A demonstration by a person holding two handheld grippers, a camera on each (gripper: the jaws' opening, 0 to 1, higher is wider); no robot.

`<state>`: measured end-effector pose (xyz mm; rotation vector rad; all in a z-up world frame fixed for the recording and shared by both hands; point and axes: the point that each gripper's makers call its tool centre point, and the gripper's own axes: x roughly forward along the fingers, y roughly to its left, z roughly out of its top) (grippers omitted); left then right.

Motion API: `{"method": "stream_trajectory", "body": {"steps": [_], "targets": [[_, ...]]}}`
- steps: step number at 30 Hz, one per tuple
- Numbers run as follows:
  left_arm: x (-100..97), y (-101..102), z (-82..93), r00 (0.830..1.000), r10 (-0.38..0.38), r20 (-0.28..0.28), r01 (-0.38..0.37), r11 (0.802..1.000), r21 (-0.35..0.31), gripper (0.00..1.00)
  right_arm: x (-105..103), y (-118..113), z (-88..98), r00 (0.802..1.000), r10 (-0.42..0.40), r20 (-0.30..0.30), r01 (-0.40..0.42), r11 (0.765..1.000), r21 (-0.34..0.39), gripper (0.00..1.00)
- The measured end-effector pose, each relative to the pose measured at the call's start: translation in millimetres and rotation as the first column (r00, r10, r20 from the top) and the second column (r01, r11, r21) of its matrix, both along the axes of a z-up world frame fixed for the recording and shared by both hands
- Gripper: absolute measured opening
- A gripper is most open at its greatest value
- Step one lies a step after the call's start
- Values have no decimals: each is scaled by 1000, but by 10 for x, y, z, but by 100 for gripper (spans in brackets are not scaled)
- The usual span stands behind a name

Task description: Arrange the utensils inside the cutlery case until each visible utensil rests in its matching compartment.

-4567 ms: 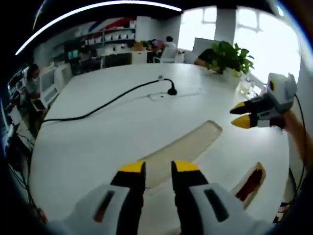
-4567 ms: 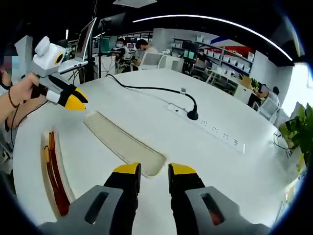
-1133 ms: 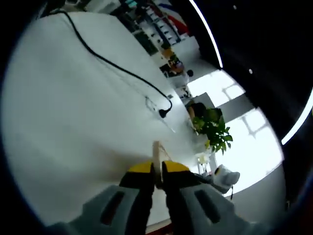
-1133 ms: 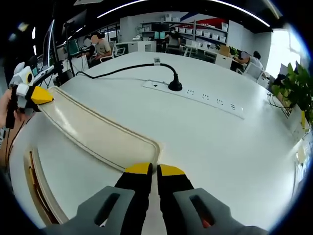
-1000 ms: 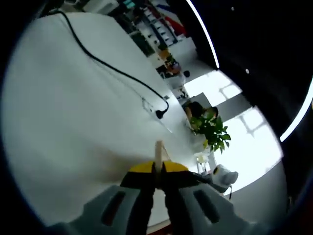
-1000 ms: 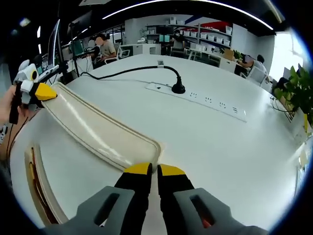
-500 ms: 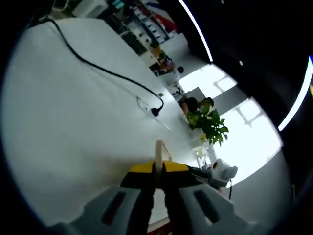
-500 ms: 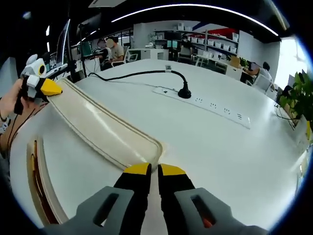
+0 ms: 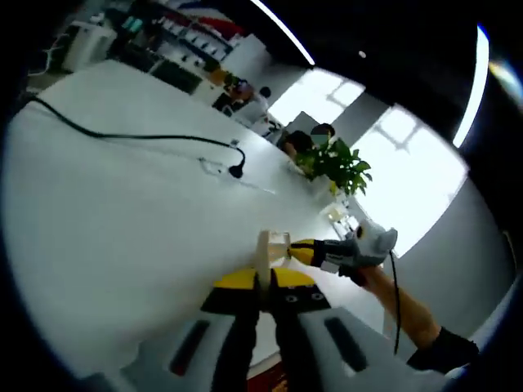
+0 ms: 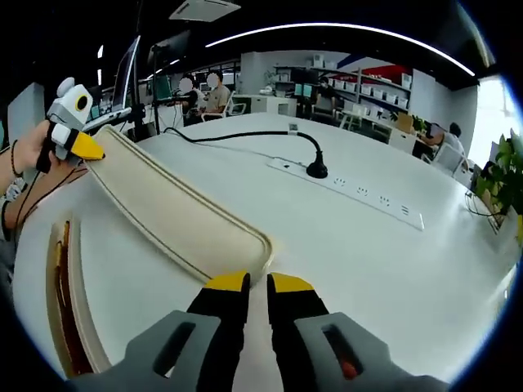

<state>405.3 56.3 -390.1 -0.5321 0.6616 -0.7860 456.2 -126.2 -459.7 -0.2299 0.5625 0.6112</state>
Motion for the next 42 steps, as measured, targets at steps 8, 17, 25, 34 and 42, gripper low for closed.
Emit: {"method": "stream_trajectory", "body": {"steps": [8,17,25,34,42], "targets": [[-195,-83,-17,985,-141,103,126,982,137,4,-95,-24,34,999,29,-20,-29,1000,1,14],[-327,-187,-48,881,-363,304,245,899,364,4,-297,-93,600,983,140,118,-128,986,-105,21],[-323,-169,-79,821,-461,337,275,836,475,4,-541,271,820,929,353,111,-326,923,-203,24],[-339,-152,-73,786,-515,342,285,792,539,4,-563,411,849,810,585,45,-493,719,-490,25],[-372,-100,-167,757,-575,310,310,734,604,4,-552,390,618,754,651,-89,-587,607,-537,19]]}}
